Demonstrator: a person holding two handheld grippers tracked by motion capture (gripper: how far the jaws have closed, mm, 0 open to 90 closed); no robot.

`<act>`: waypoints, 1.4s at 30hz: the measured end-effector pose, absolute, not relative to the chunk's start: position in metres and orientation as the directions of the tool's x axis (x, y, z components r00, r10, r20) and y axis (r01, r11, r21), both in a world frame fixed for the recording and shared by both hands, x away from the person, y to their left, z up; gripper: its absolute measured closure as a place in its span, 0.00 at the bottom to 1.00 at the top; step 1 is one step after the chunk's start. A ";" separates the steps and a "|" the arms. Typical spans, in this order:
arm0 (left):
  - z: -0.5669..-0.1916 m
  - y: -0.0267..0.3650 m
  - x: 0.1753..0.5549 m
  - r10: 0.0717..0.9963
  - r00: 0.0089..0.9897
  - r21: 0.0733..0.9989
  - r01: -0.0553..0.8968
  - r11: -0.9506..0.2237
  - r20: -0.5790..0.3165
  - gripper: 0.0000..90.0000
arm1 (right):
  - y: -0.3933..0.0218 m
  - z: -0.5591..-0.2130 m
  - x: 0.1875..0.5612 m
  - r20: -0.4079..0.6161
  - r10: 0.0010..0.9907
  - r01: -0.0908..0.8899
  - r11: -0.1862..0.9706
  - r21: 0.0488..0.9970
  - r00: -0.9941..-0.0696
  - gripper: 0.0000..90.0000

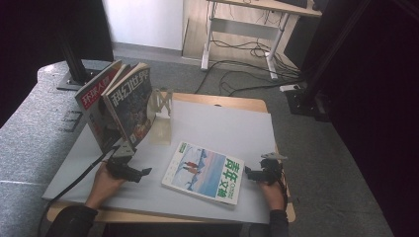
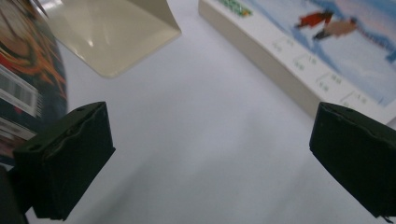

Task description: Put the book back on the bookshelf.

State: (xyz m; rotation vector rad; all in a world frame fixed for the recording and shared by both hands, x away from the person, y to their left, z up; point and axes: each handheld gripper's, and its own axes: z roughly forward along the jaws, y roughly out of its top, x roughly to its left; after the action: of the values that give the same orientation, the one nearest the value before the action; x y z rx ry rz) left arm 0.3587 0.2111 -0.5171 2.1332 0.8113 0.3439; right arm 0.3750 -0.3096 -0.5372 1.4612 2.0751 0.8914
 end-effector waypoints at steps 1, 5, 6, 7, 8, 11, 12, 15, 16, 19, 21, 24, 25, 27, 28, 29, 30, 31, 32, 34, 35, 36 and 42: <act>-0.519 0.210 0.359 0.653 0.757 0.765 0.435 -0.475 -0.026 0.00 | -0.310 -0.537 0.375 0.006 0.941 0.652 0.230 0.723 -0.339 0.02; -0.524 0.207 0.361 0.650 0.760 0.740 0.451 -0.500 -0.024 0.00 | -0.310 -0.537 0.375 0.007 0.941 0.651 0.230 0.723 -0.339 0.02; -0.524 0.207 0.361 0.651 0.759 0.740 0.452 -0.498 -0.025 0.00 | -0.310 -0.537 0.375 0.007 0.941 0.652 0.229 0.723 -0.339 0.02; -0.524 0.207 0.361 0.650 0.759 0.737 0.455 -0.499 -0.028 0.00 | -0.310 -0.537 0.375 0.007 0.941 0.652 0.230 0.723 -0.339 0.02; -0.524 0.207 0.361 0.650 0.760 0.734 0.458 -0.502 -0.030 0.00 | -0.310 -0.537 0.375 0.008 0.941 0.652 0.229 0.723 -0.339 0.02; -0.525 0.207 0.363 0.653 0.756 0.720 0.478 -0.503 -0.045 0.00 | -0.310 -0.537 0.375 0.008 0.941 0.652 0.229 0.723 -0.339 0.02; -0.525 0.207 0.364 0.654 0.755 0.716 0.484 -0.503 -0.052 0.01 | -0.310 -0.537 0.375 0.008 0.941 0.652 0.229 0.723 -0.339 0.02; -0.528 0.203 0.368 0.647 0.759 0.672 0.514 -0.533 -0.066 0.02 | -0.310 -0.537 0.375 0.009 0.941 0.652 0.228 0.723 -0.339 0.02; -0.528 0.201 0.367 0.645 0.763 0.667 0.505 -0.548 -0.047 0.00 | -0.310 -0.537 0.375 0.009 0.941 0.652 0.229 0.723 -0.339 0.02; -0.528 0.198 0.365 0.643 0.766 0.653 0.492 -0.575 -0.011 0.00 | -0.310 -0.537 0.375 0.009 0.941 0.653 0.228 0.722 -0.339 0.02; -0.528 0.198 0.365 0.644 0.765 0.655 0.492 -0.573 -0.012 0.00 | -0.310 -0.537 0.375 0.009 0.941 0.653 0.228 0.722 -0.339 0.02; -0.528 0.198 0.365 0.644 0.765 0.656 0.492 -0.573 -0.012 0.00 | -0.310 -0.537 0.375 0.009 0.941 0.653 0.229 0.722 -0.339 0.02; -0.528 0.198 0.365 0.642 0.766 0.654 0.491 -0.576 -0.010 0.00 | -0.310 -0.537 0.375 0.009 0.941 0.653 0.229 0.722 -0.339 0.02; -0.528 0.198 0.365 0.644 0.765 0.656 0.492 -0.573 -0.012 0.00 | -0.310 -0.537 0.375 0.009 0.941 0.653 0.229 0.722 -0.340 0.02; -0.528 0.198 0.365 0.642 0.766 0.654 0.491 -0.576 -0.009 0.00 | -0.310 -0.537 0.375 0.009 0.940 0.653 0.229 0.722 -0.340 0.02; -0.528 0.198 0.365 0.642 0.766 0.654 0.491 -0.576 -0.010 0.00 | -0.310 -0.537 0.375 0.009 0.940 0.653 0.229 0.722 -0.340 0.02; -0.528 0.198 0.365 0.642 0.766 0.654 0.491 -0.576 -0.009 0.00 | -0.310 -0.537 0.375 0.009 0.940 0.653 0.229 0.722 -0.340 0.02; -0.528 0.198 0.365 0.644 0.765 0.655 0.492 -0.574 -0.011 0.00 | -0.310 -0.537 0.375 0.008 0.940 0.652 0.230 0.722 -0.340 0.02; -0.528 0.198 0.365 0.644 0.765 0.656 0.491 -0.573 -0.011 0.00 | -0.310 -0.537 0.375 0.008 0.940 0.652 0.230 0.723 -0.341 0.02; -0.528 0.197 0.365 0.644 0.765 0.655 0.491 -0.575 -0.008 0.00 | -0.310 -0.537 0.375 0.007 0.940 0.651 0.231 0.723 -0.341 0.02; -0.528 0.197 0.365 0.644 0.765 0.655 0.491 -0.574 -0.008 0.00 | -0.310 -0.537 0.375 0.007 0.940 0.651 0.231 0.723 -0.342 0.02; -0.528 0.197 0.365 0.644 0.765 0.655 0.491 -0.574 -0.009 0.00 | -0.310 -0.537 0.375 0.007 0.939 0.650 0.232 0.724 -0.343 0.03; -0.528 0.197 0.365 0.644 0.765 0.654 0.491 -0.575 -0.007 0.00 | -0.310 -0.534 0.372 -0.002 0.937 0.650 0.244 0.720 -0.350 0.06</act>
State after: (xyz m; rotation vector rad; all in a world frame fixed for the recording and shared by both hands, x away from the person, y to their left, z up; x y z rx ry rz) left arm 0.3646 0.1973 -0.5281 2.3024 0.8442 0.3052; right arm 0.3720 -0.3100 -0.5339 1.4480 2.0872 0.8860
